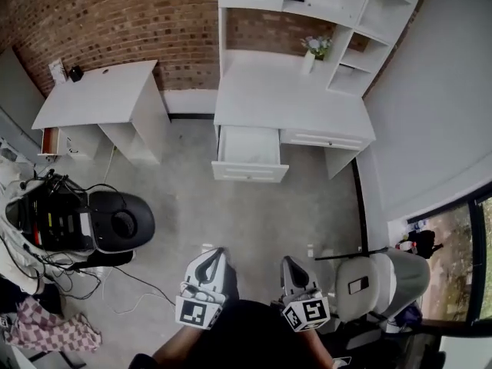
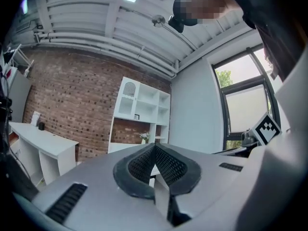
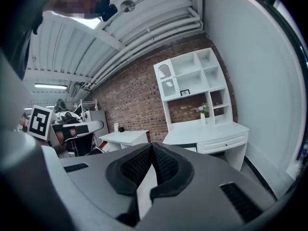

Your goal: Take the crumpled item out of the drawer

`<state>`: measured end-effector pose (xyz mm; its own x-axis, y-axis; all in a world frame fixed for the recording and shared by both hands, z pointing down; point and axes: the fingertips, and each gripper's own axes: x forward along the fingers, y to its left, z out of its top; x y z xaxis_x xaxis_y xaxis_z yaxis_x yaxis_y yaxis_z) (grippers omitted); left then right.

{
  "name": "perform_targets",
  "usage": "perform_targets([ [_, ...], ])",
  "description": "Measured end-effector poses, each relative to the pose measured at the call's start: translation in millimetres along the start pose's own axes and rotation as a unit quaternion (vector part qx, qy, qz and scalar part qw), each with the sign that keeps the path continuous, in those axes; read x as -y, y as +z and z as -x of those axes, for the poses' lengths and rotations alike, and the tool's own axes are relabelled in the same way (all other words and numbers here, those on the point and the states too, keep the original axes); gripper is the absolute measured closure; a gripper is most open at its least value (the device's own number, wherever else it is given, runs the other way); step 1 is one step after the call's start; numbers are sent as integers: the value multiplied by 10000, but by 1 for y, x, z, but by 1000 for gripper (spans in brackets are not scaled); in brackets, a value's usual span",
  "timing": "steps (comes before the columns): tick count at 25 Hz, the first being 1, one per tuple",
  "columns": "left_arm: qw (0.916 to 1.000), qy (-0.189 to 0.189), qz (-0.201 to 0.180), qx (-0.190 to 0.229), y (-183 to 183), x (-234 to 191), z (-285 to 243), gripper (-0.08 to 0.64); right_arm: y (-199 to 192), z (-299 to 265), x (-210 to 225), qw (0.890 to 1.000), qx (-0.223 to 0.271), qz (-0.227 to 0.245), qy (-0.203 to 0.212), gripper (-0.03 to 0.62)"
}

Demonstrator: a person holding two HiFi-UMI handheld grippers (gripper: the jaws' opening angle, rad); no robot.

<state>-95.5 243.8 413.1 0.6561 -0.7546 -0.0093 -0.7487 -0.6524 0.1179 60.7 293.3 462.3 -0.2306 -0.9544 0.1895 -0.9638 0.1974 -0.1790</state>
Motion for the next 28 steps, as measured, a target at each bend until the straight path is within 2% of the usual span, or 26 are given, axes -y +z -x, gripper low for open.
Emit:
perform_targets([
  [3, 9996, -130, 235, 98, 11, -48, -50, 537, 21, -65, 4, 9999, -13, 108, -36, 578],
  [6, 9993, -289, 215, 119, 6, -84, -84, 537, 31, -116, 8, 9998, 54, 203, -65, 578],
  [9, 9988, -288, 300, 243, 14, -111, -119, 537, 37, -161, 21, 9998, 63, 150, -134, 578],
  [14, 9984, -199, 523, 0, 22, -148, -179, 537, 60, -243, 44, 9996, -232, 165, 3, 578],
  [22, 9981, 90, 578, -174, -4, -187, -290, 537, 43, -381, 128, 9966, -680, 281, 368, 578],
  [28, 9964, 304, 697, -377, -9, -201, -393, 537, 9, -472, 205, 9848, -1561, 340, 675, 578],
])
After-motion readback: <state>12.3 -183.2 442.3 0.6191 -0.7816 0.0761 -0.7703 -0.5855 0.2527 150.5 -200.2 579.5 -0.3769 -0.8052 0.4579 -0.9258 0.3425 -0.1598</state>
